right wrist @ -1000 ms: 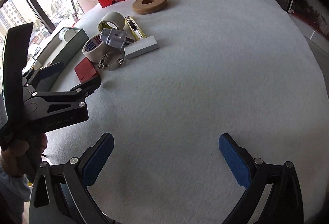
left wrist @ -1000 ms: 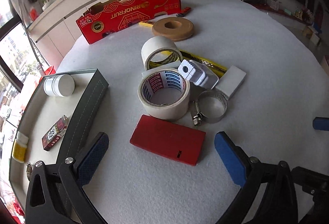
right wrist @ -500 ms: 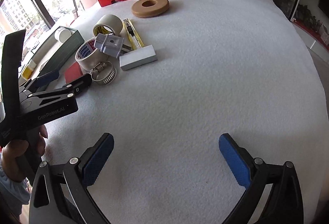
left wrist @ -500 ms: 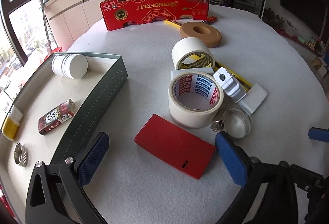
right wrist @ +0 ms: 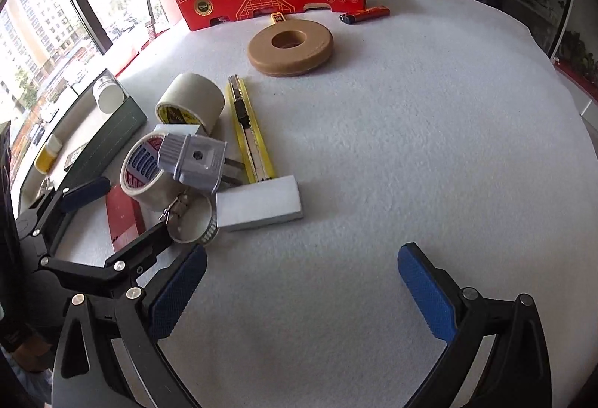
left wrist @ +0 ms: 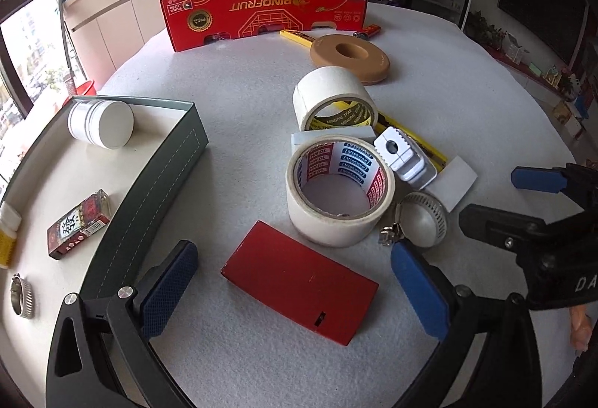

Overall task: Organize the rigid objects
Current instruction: 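Move the right tool to the white block while the left tool approaches the red block, then close the right tool on the white block while the left tool grasps the red block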

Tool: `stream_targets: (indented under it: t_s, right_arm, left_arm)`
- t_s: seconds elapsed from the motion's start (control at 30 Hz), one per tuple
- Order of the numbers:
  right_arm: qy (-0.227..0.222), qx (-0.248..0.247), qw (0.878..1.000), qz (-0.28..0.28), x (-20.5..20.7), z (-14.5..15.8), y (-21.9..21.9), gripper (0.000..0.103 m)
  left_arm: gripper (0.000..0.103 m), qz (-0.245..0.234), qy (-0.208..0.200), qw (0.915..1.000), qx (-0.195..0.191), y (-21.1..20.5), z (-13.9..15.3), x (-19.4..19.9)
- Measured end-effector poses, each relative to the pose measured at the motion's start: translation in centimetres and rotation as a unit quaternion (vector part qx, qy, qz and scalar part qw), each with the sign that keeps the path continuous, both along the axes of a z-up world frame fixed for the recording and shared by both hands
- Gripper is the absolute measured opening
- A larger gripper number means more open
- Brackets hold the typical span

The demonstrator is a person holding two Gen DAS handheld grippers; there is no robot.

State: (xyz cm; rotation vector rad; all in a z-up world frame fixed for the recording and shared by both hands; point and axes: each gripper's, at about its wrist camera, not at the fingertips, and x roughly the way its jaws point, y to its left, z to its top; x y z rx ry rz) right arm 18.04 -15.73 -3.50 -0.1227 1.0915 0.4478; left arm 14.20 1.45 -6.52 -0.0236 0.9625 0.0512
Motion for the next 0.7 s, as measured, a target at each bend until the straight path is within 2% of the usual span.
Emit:
stream_targets:
  t_s: [0.2,0.5,0.6,0.67,0.7]
  right_arm:
    - [-0.024,-0.049,0.998,0.009,0.6,-0.4,2.1,0.103]
    - [-0.030,-0.052,0.998,0.014,1.2,-0.4,2.6,0.103]
    - [-0.038,-0.050,0.998,0.031,0.9,-0.1,3.1,0.093]
    - [-0.041,-0.048,0.996,0.058,0.5,0.3,3.6,0.074]
    - [-0.040,-0.048,0.995,0.072,0.3,0.5,3.8,0.069]
  left_arm:
    - [0.103,0.000,0.001,1.0000,-0.003,0.2,0.0,0.1]
    - [0.103,0.000,0.001,1.0000,-0.004,0.3,0.0,0.1]
    - [0.103,-0.001,0.000,1.0000,0.002,0.1,0.0,0.0]
    - [0.100,-0.010,-0.001,1.0000,0.001,-0.3,0.1,-0.1]
    - [0.098,-0.014,-0.003,0.9999,-0.002,-0.4,0.1,-0.2]
